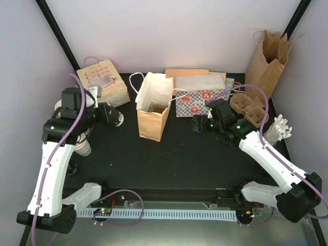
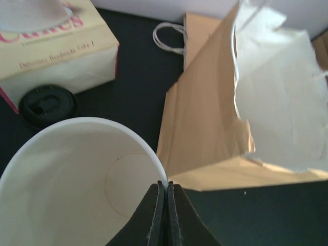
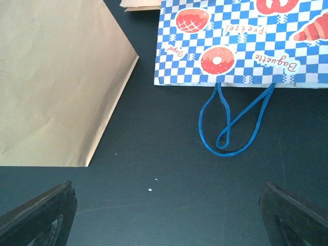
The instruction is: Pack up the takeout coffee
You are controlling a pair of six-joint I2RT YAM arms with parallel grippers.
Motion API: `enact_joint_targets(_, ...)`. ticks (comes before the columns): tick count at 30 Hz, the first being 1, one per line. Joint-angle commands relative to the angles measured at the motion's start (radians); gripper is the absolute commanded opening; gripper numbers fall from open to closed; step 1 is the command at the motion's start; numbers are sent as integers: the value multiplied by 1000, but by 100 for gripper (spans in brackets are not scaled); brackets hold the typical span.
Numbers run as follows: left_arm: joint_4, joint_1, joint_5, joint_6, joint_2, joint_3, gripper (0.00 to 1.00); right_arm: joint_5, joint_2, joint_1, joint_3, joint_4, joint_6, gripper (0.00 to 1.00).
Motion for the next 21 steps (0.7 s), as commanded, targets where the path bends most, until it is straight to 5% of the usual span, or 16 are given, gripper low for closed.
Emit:
enact_joint_targets(1, -23, -113, -112, -61, -45, -54, 2, 30, -21, -6, -24, 3, 23, 100)
enact_joint_targets(14, 9, -431, -246, -208, -192, -346, 2, 16, -9, -6, -175, 152, 72, 99)
enact_joint_targets(21, 107, -707, -406, -303, -187, -435, 2, -23, 14, -6, -224, 245, 69, 99)
